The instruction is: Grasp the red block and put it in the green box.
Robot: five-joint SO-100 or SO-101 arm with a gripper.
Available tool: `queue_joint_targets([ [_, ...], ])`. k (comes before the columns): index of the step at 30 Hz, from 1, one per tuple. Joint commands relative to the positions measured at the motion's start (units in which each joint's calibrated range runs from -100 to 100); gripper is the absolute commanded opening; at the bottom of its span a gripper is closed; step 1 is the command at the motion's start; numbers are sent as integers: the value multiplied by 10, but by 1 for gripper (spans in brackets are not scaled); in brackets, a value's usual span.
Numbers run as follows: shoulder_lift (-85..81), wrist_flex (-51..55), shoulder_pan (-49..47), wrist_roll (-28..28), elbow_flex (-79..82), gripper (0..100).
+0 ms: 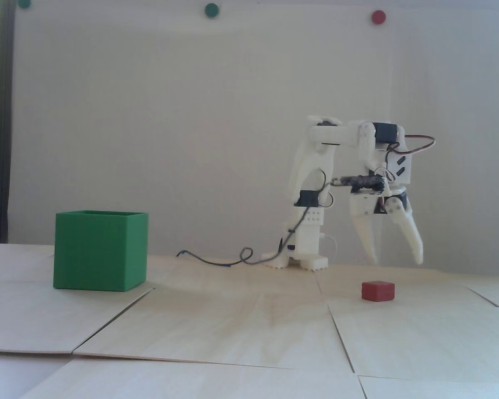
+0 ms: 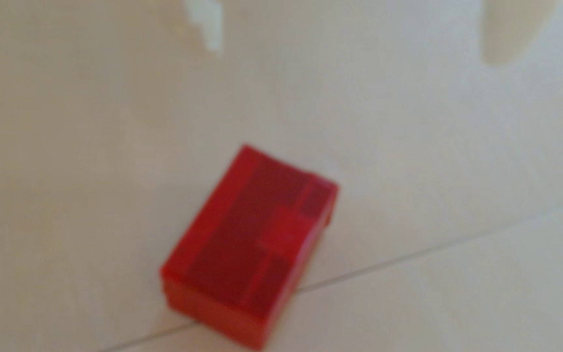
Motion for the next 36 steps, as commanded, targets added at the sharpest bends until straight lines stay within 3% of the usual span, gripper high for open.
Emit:
queue_joint_targets([
  [1,-3,-61,0,7,34,27],
  [36,-3,-78,82,37,70,27],
])
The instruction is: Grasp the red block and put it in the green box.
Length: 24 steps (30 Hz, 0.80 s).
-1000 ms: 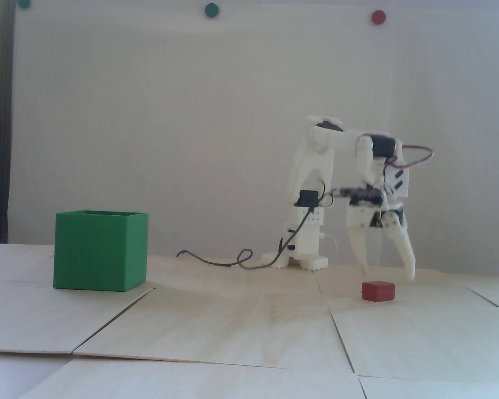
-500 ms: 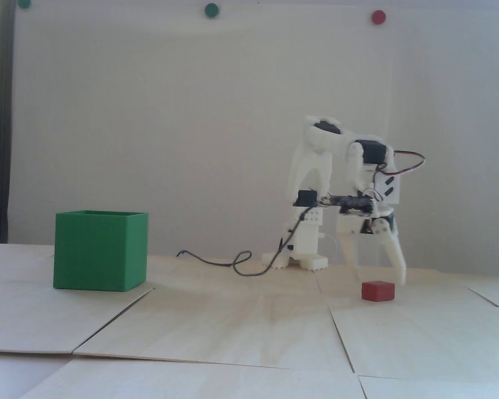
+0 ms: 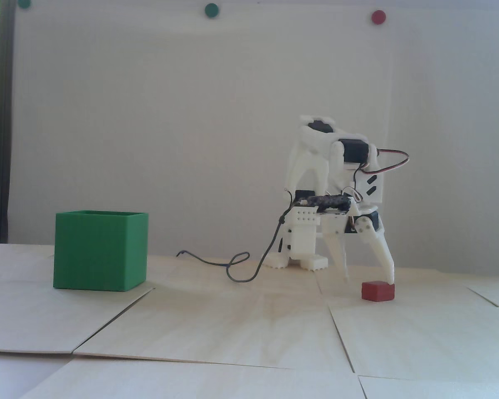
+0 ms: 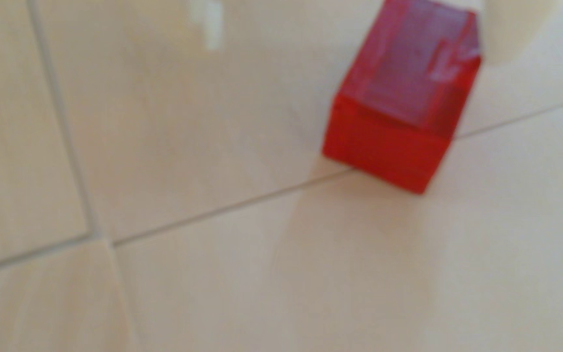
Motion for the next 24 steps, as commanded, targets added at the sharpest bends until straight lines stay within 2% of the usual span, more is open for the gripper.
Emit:
queue_joint_targets([
  [1,-9,-9,5,4,-1,27],
  [24,-9,-9,3,20,20,25],
])
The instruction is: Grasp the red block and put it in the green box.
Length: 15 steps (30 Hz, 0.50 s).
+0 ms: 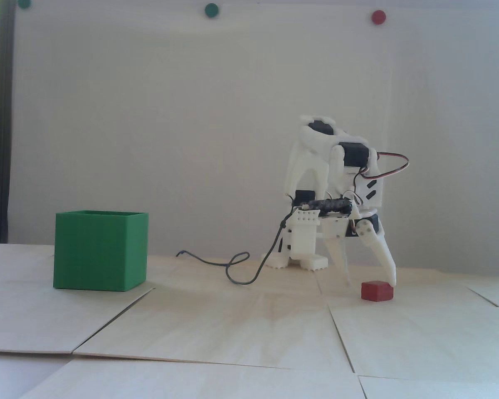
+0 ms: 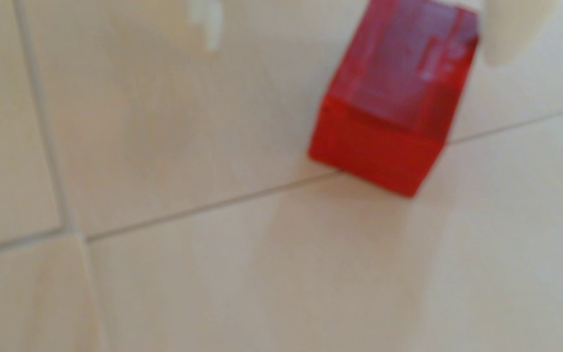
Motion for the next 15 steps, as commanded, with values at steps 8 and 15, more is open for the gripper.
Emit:
queue_joint_targets([
  [8,-9,-7,2,4,-3,1],
  [15,-9,-7,5,4,-3,2],
])
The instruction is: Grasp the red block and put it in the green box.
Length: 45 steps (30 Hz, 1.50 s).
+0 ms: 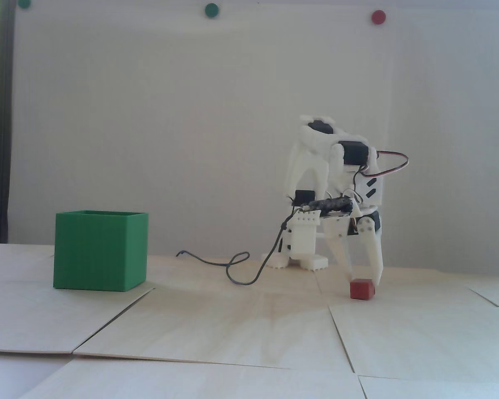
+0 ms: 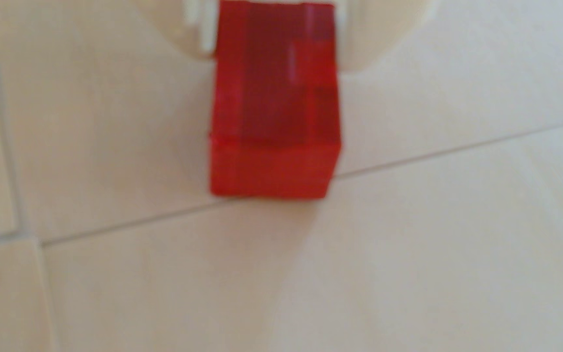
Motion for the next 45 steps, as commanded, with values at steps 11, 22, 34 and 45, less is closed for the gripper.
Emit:
queue_joint_targets([
  [11,-31,77,54,4,-106,2],
  [22,-95,292,201,61,-475,2],
  [34,-229,292,533,185,-491,2],
  [45,-183,236,684,267,-442,2],
])
